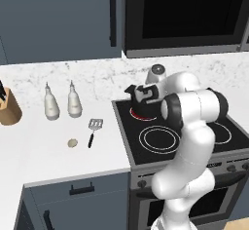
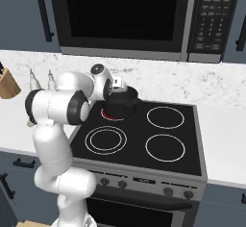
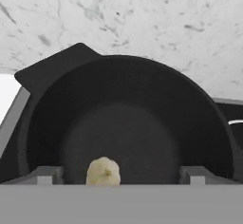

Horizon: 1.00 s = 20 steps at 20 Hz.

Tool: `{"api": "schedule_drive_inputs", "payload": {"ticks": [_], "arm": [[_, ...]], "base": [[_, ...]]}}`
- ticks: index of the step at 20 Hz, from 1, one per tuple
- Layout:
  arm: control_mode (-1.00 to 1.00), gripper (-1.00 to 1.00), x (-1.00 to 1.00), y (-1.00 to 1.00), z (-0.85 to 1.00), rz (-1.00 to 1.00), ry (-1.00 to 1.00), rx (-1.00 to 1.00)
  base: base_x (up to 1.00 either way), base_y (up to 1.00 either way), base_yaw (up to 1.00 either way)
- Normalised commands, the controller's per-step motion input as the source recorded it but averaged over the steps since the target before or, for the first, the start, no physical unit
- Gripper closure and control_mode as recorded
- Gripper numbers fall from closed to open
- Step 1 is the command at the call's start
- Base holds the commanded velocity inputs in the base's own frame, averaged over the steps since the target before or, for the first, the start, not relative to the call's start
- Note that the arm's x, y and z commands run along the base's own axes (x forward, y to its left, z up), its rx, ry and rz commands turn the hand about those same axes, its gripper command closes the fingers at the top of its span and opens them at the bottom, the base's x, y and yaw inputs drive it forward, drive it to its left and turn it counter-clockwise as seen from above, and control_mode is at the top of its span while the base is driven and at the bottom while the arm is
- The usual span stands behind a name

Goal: Put the garlic and garlic in the pot. Retrieve the spatula and lightly stir the vegetables in the pot.

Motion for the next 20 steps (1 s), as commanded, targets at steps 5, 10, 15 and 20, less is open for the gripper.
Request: {"api": "schedule_drive_inputs", "payload": {"ticks": [5,10,15,20], "arm": [[-1.00,-1.00,-0.89,0.39,0.16,0.00,-0.08,-0.01],[-1.00,-1.00,-0.98,0.53,0.70,0.00,-0.18,-0.08],[-1.00,-1.00,-1.00,0.95,0.70,0.00,0.01,0.00],[-1.00,-1.00,-0.99,1.00,0.16,0.00,0.19,0.11]], "base": [[0.00,0.00,0.00],[0.00,0.00,0.00],[0.00,0.00,0.00],[0.00,0.00,0.00]]}}
